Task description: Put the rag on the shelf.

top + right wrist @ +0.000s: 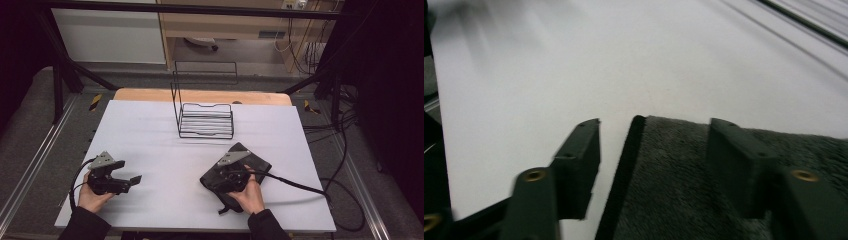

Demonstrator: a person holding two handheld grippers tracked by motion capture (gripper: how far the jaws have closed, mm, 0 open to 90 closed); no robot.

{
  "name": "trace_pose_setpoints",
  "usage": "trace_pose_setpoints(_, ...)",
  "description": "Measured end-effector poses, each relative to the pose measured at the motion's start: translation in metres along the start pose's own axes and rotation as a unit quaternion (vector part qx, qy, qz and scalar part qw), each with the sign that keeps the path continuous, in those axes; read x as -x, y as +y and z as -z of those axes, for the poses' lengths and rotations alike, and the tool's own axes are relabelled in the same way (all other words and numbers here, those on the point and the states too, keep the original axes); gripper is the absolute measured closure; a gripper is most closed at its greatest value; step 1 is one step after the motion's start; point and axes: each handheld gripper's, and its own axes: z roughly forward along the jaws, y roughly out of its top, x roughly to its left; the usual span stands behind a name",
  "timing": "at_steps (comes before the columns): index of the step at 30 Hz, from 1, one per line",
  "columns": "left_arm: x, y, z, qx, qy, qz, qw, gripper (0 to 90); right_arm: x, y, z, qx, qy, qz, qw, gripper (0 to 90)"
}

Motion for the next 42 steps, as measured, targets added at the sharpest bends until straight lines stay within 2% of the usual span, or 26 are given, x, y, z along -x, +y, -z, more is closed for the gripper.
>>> trace_pose_setpoints(2, 0.000, 0.000, 0.000, 0.000, 0.000, 0.001, 1.0000, 7.6, -0.002, 0.002, -0.009, -0.010, 0.004, 0.008, 0.9999, 49.7)
trace_pose_setpoints(6, 0.000, 0.000, 0.000, -0.002, -0.001, 0.000, 1.0000, 7.7, -0.002, 0.000, -0.016, -0.023, 0.003, 0.008, 0.9997, 53.2)
trace_pose_setpoints(10, 0.001, 0.000, -0.001, -0.004, -0.002, -0.003, 1.0000, 7.8, -0.001, -0.003, -0.023, -0.032, -0.002, 0.022, 0.9992, 57.9)
trace_pose_setpoints(12, 0.001, 0.000, -0.001, -0.004, -0.002, -0.004, 1.0000, 7.9, -0.001, -0.004, -0.025, -0.032, -0.011, 0.036, 0.9988, 65.9)
trace_pose_setpoints(13, 0.001, 0.000, -0.001, -0.004, -0.001, -0.004, 1.0000, 7.9, -0.001, -0.004, -0.025, -0.032, -0.011, 0.036, 0.9988, 65.9)
trace_pose_setpoints(16, 0.001, 0.000, -0.001, -0.005, -0.002, -0.003, 1.0000, 8.0, -0.001, -0.004, -0.025, -0.024, -0.020, 0.045, 0.9985, 78.6)
trace_pose_setpoints(17, 0.001, 0.000, -0.002, -0.004, -0.002, -0.003, 1.0000, 8.0, -0.001, -0.004, -0.026, -0.023, -0.021, 0.042, 0.9987, 79.8)
trace_pose_setpoints(19, 0.001, 0.000, -0.002, -0.004, -0.001, -0.003, 1.0000, 8.0, -0.001, -0.004, -0.026, -0.022, -0.020, 0.041, 0.9987, 80.6)
trace_pose_setpoints(22, 0.001, 0.000, -0.001, -0.004, -0.001, -0.003, 1.0000, 8.1, -0.002, -0.001, -0.025, -0.022, -0.023, 0.053, 0.9981, 81.9)
trace_pose_setpoints(25, 0.001, 0.001, -0.001, -0.005, -0.001, -0.003, 1.0000, 8.2, -0.007, 0.004, -0.025, -0.012, -0.028, 0.065, 0.9974, 82.5)
trace_pose_setpoints(29, 0.001, 0.001, -0.002, -0.004, -0.001, -0.003, 1.0000, 8.2, -0.008, 0.007, -0.023, -0.001, -0.023, 0.062, 0.9978, 82.8)
trace_pose_setpoints(32, 0.001, 0.001, -0.002, -0.005, -0.001, -0.002, 1.0000, 8.3, -0.011, 0.010, -0.023, 0.008, -0.014, 0.061, 0.9980, 82.9)
trace_pose_setpoints(33, 0.001, 0.001, -0.002, -0.005, -0.001, -0.002, 1.0000, 8.3, -0.014, 0.013, -0.025, 0.012, -0.003, 0.060, 0.9981, 82.9)
trace_pose_setpoints(42, 0.001, 0.001, -0.001, -0.006, 0.000, 0.000, 1.0000, 8.4, -0.034, 0.027, -0.039, 0.016, 0.031, 0.070, 0.9969, 82.8)
